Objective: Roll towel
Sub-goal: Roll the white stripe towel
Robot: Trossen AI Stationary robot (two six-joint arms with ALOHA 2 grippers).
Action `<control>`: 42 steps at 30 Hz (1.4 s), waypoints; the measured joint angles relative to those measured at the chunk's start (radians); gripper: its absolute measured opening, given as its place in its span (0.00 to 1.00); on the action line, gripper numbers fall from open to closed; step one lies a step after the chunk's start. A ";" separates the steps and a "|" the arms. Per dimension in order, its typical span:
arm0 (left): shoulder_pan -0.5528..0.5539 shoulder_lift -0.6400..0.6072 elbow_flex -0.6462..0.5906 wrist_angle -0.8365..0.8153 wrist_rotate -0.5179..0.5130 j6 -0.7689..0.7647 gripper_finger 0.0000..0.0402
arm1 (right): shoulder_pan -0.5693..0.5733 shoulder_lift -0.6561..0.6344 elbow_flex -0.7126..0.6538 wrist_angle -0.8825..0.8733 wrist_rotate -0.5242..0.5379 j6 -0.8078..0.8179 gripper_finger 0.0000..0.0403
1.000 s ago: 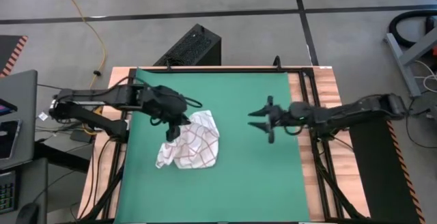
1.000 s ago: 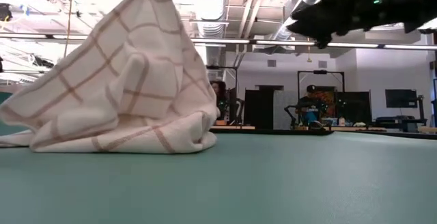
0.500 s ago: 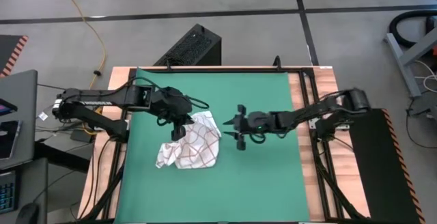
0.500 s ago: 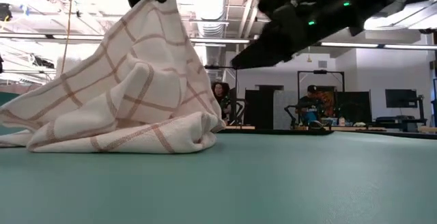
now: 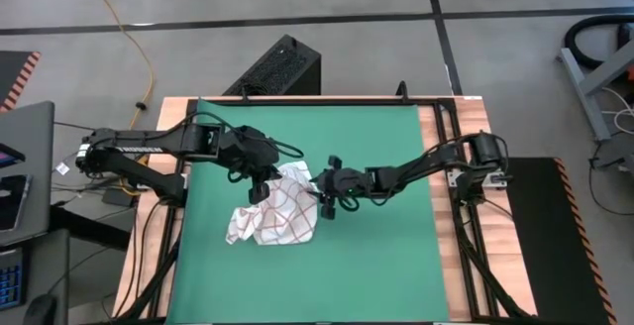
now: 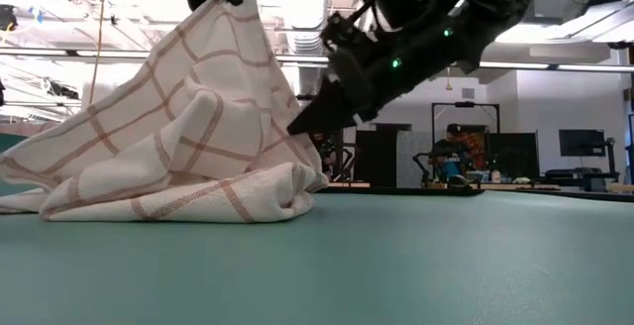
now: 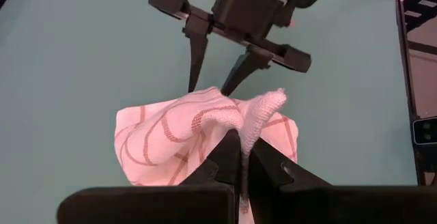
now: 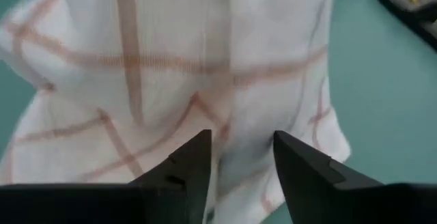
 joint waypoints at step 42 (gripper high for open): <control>-0.036 -0.232 0.001 -0.340 -0.091 -0.123 0.00 | -0.092 -0.220 0.018 -0.203 0.039 0.086 0.03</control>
